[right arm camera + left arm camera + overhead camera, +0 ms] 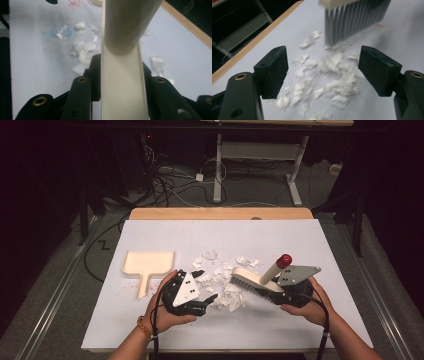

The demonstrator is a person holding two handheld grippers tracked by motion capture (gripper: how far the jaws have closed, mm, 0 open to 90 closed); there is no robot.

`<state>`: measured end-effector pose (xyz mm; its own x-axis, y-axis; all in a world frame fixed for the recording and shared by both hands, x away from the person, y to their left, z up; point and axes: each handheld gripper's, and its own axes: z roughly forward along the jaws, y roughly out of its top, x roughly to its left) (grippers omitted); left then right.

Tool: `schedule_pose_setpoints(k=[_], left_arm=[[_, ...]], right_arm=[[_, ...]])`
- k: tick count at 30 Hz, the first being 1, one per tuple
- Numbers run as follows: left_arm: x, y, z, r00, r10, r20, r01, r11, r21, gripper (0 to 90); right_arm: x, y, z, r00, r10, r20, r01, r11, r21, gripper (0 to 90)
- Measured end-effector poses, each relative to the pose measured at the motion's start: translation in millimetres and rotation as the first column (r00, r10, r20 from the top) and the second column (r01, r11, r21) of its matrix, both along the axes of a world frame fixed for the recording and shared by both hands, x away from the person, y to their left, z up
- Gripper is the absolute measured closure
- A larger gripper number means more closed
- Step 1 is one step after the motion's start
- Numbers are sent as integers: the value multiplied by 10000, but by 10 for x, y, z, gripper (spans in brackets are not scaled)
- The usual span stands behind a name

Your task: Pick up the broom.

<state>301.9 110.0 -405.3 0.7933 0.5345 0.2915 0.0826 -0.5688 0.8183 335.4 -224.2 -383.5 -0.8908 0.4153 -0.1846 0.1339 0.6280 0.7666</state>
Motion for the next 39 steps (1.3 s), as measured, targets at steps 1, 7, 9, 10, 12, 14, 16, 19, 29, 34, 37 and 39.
schedule_pose_setpoints(k=[1, 7, 9, 10, 12, 14, 16, 19, 29, 34, 37, 39], left_arm=[[-13, 36, -17, 9999, 142, 60, -143, 9999, 62, 239], [-92, 292, -123, 9963, 848, 154, -849, 9963, 126, 260], [-114, 385, -150, 9942, 1061, 190, -1064, 9942, 176, 261], [-123, 431, -167, 9925, 1211, 143, -1212, 9926, 93, 260], [-133, 478, -184, 9904, 1378, 91, -1379, 9904, 49, 243], [-153, 572, -225, 9842, 1771, 53, -1771, 9842, 61, 237], [-165, 655, -280, 9759, 2180, -56, -2179, 9759, 124, 212], [-155, 789, -408, 9671, 2514, -404, -2510, 9679, 136, 201], [-137, 802, -483, 9628, 2610, -703, -2620, 9651, -53, 195], [-151, 771, -507, 9652, 2517, -707, -2506, 9678, 242, 196], [-175, 783, -498, 9678, 2432, -653, -2420, 9699, 265, 199], [-176, 786, -498, 9684, 2413, -637, -2399, 9704, 289, 198]], right_arm=[[6, -15, 8, 10000, -19, 60, 19, 10000, -33, 676], [36, -76, 39, 9980, -585, 226, 581, 9982, 167, 676], [53, -106, 42, 9967, -754, 284, 747, 9969, 243, 676], [63, -119, 43, 9959, -855, 300, 849, 9962, 219, 676], [89, -146, 47, 9951, -911, 391, 901, 9956, 257, 676], [100, -156, 51, 9940, -1012, 405, 1001, 9946, 274, 676], [136, -187, 61, 9925, -1145, 426, 1130, 9929, 365, 676], [162, -216, 70, 9885, -1384, 615, 1365, 9901, 336, 676], [271, -327, 21, 9739, -2086, 896, 2072, 9780, 250, 676], [369, -378, -15, 9671, -2413, 810, 2390, 9703, 375, 677], [417, -391, -24, 9620, -2584, 883, 2557, 9659, 407, 677], [448, -397, -32, 9597, -2666, 892, 2634, 9636, 457, 677]])
